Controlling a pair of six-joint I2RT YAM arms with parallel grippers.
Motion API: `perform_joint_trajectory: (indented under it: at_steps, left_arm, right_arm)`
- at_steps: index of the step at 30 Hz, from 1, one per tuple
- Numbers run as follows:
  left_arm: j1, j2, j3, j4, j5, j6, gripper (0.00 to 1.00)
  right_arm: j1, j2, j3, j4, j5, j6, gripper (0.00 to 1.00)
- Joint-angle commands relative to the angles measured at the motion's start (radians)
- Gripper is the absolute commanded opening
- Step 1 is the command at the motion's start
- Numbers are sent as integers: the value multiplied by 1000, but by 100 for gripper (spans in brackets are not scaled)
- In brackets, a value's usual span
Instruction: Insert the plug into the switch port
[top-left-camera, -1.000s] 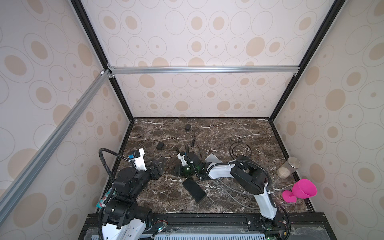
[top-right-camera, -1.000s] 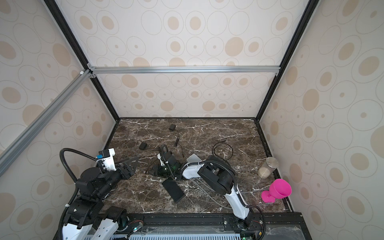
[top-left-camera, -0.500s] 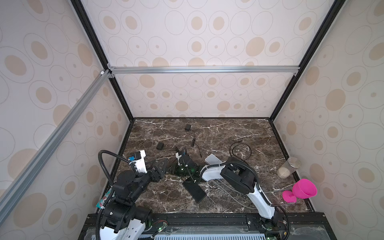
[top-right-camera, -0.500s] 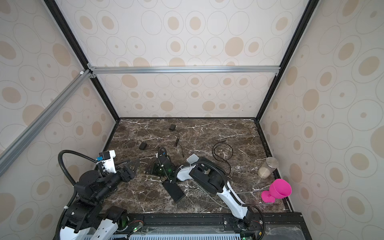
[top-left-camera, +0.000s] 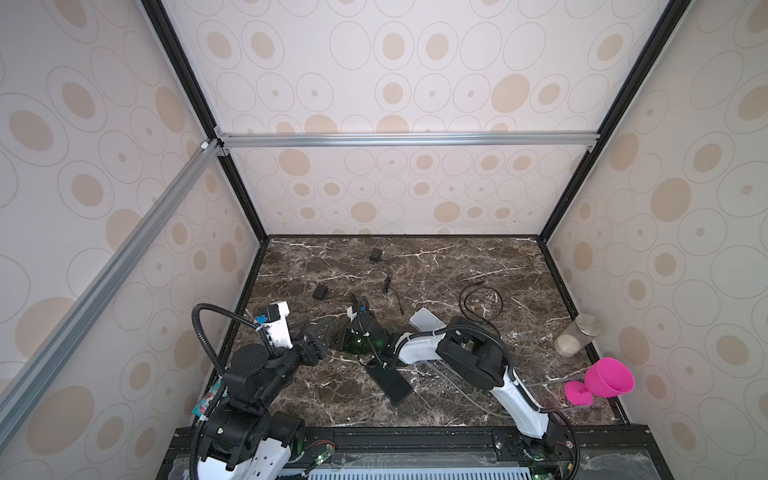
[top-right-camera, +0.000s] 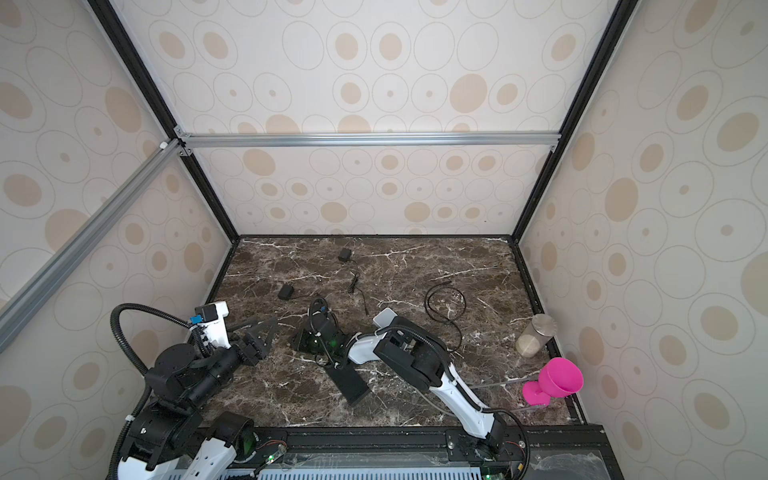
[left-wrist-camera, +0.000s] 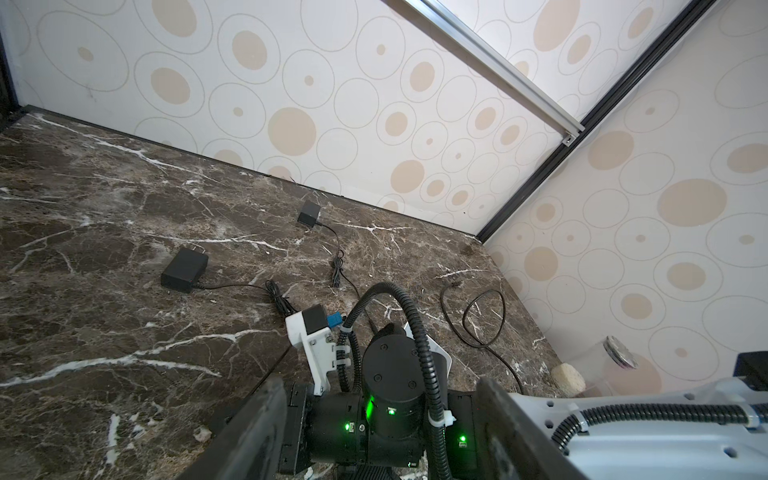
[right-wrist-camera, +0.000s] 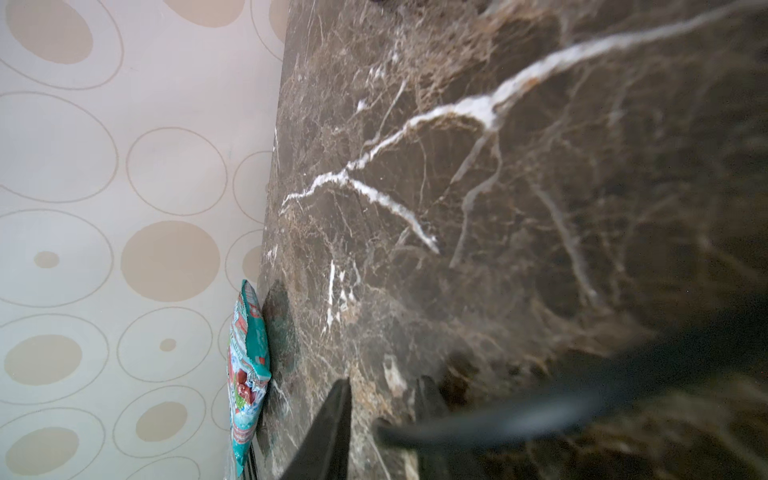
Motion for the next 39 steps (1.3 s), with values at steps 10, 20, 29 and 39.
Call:
perform_joint_trajectory:
  at_steps: [10, 20, 29, 39]
  left_arm:
    - [-8, 3, 7, -8, -14, 20, 74]
    - [-7, 57, -4, 11, -23, 34, 79]
    - [-6, 299, -15, 69, 35, 49, 72]
    - [-314, 589, -139, 305, -50, -220, 75]
  right_arm:
    - [0, 22, 58, -49, 18, -54, 17]
    - [-84, -205, -157, -86, -63, -146, 4]
    - [-280, -566, -494, -206, -214, -297, 4]
    - [-433, -707, -602, -301, -357, -387, 0]
